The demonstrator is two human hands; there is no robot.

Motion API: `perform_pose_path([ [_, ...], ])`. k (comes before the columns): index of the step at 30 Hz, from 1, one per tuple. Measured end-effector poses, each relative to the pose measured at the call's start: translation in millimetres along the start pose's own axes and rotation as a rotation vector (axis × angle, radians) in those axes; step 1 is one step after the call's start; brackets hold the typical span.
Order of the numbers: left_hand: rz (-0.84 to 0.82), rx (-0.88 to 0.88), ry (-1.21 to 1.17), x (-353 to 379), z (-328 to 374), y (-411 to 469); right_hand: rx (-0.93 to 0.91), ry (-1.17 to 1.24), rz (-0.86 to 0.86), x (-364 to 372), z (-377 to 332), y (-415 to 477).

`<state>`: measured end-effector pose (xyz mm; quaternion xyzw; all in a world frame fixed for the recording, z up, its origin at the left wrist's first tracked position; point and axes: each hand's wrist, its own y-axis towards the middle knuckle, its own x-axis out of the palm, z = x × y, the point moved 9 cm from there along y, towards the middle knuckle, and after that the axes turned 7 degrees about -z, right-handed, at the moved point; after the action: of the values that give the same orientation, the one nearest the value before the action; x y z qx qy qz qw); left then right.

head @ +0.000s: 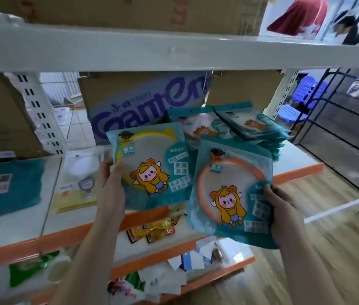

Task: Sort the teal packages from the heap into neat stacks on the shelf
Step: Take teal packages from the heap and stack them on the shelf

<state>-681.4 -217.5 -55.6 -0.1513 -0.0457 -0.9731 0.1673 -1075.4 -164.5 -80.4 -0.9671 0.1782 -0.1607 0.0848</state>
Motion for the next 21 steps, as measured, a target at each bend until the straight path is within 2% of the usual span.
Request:
perform_pose_path([
  [14,-0.059,-0.044,0.050,139.9,-20.3,98.1,-0.057,-0.022,0.028,-35.4,-60.3,96.2],
  [17,-0.102,-0.062,0.180,156.8,-29.7,119.7,-0.061,-0.006,0.019,-37.7,-67.0,110.3],
  [21,-0.157,0.001,0.498,171.5,-34.1,130.2,-0.036,-0.001,0.019,-46.6,-65.7,127.5],
])
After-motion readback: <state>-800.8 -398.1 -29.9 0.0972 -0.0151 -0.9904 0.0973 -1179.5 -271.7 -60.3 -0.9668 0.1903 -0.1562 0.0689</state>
